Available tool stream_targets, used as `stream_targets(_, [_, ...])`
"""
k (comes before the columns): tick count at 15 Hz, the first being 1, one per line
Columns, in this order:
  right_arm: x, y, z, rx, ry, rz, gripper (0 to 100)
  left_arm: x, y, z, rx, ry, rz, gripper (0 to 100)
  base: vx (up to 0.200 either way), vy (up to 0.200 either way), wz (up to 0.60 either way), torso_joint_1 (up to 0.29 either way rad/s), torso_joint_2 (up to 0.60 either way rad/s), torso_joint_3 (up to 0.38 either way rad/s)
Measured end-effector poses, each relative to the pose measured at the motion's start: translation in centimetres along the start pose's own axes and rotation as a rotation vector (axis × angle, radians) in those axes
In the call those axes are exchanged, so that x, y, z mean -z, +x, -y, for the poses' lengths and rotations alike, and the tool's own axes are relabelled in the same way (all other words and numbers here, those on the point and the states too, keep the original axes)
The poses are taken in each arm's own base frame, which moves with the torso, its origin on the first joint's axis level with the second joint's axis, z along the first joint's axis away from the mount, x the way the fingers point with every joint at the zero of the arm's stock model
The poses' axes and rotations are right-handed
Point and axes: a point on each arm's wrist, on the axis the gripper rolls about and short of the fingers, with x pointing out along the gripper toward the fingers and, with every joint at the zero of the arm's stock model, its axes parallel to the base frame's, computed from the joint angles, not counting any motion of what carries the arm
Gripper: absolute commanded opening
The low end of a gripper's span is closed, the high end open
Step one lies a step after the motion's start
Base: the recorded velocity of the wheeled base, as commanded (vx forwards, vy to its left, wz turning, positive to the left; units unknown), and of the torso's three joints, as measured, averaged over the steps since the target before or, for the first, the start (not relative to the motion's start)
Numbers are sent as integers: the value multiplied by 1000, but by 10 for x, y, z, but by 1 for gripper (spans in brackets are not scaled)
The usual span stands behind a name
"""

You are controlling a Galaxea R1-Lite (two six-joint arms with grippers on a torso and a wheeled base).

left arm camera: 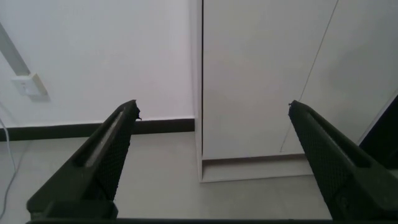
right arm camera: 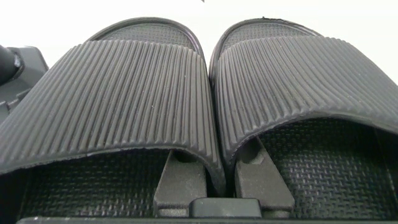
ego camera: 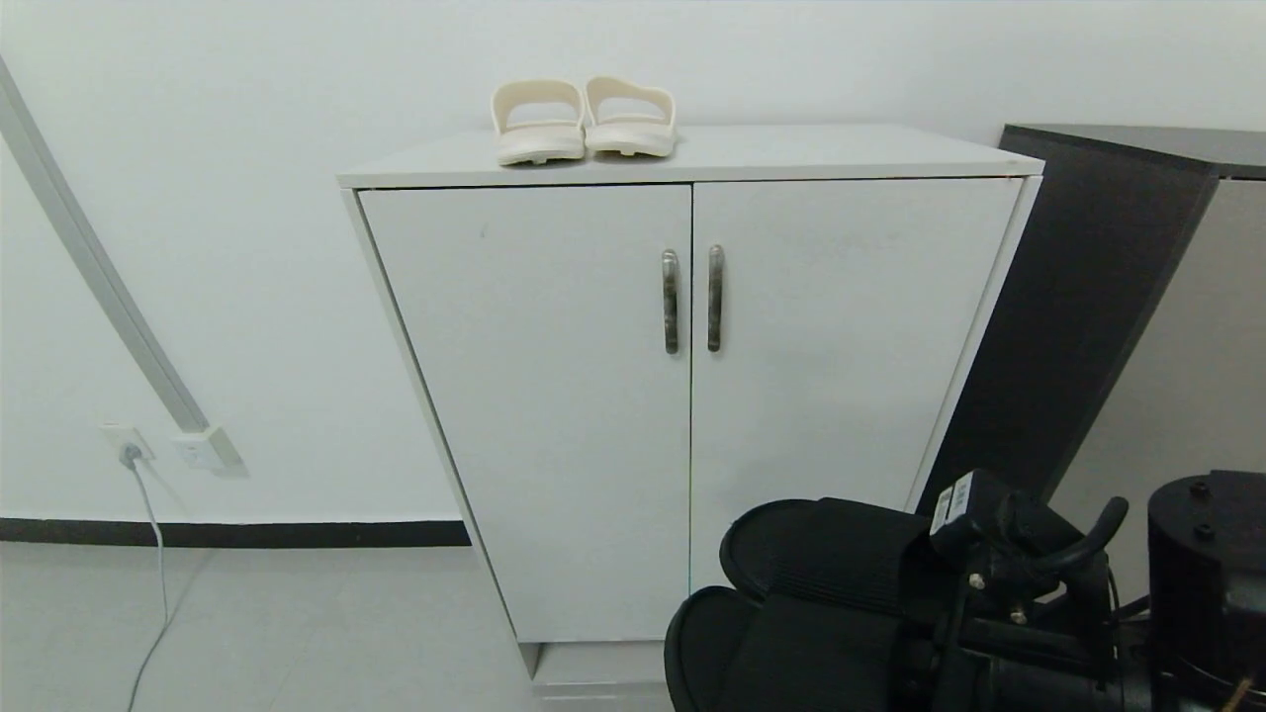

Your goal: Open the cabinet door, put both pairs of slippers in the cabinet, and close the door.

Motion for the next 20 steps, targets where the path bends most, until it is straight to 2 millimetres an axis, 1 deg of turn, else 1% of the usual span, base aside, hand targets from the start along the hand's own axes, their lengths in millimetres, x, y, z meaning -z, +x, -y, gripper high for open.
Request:
stream_targets(5, [0, -2, 0, -2, 0, 4, 0, 0, 0, 0, -22, -2, 0, 100, 0, 0, 0, -1, 21, 38])
stream_targets(10, [1, -3, -1, -8, -4, 2, 0, -4, 3, -1, -15, 81, -35, 100, 0, 0, 0, 0, 63, 42])
stream_targets(11, [1, -2, -1, -8, -4, 2, 0, -11, 4, 0, -6, 70, -39, 100, 0, 0, 0, 0, 0, 0])
stream_targets(13, [1, -2, -1, -7, -5, -1, 0, -33, 7, 0, 10, 36, -41, 100, 0, 0, 0, 0, 0, 0])
stream_targets(15, [2, -1, -1, -8, -4, -6, 0, -54, 17, 1, 66, 25, -75, 100, 0, 0, 0, 0, 0, 0])
stream_targets(17, [3, -1, -1, -7, -4, -10, 0, -71, 33, 2, 144, 16, -103, 100, 0, 0, 0, 0, 0, 0])
stream_targets(20, [4, -1, -1, -9, -2, -14, 0, -91, 66, 6, 277, 0, -107, 100, 0, 0, 0, 0, 0, 0])
